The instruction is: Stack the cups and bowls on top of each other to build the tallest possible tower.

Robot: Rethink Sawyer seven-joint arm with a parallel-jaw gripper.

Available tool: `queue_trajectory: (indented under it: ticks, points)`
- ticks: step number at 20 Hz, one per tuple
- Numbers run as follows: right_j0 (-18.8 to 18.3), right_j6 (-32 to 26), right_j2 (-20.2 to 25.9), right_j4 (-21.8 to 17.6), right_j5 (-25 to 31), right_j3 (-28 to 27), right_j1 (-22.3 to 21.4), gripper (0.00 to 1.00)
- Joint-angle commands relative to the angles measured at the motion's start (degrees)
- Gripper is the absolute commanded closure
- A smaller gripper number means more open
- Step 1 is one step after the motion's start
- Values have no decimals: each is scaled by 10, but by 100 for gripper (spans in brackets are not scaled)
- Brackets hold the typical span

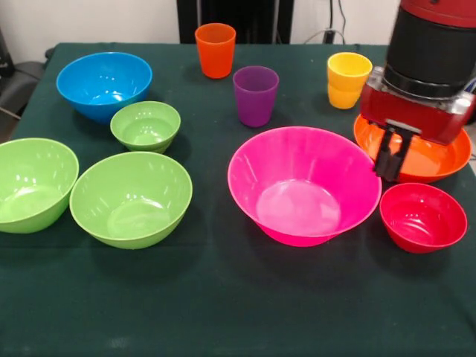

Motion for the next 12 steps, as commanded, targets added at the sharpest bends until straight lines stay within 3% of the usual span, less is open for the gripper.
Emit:
queue_trajectory:
  ticks: [1,5,12]
  points:
    - [-21,118,-9,4,-69,105,-25,100]
    - [-21,113,3,11,-84,116,-16,100]
    - [10,101,-10,2,-78,128,-12,100]
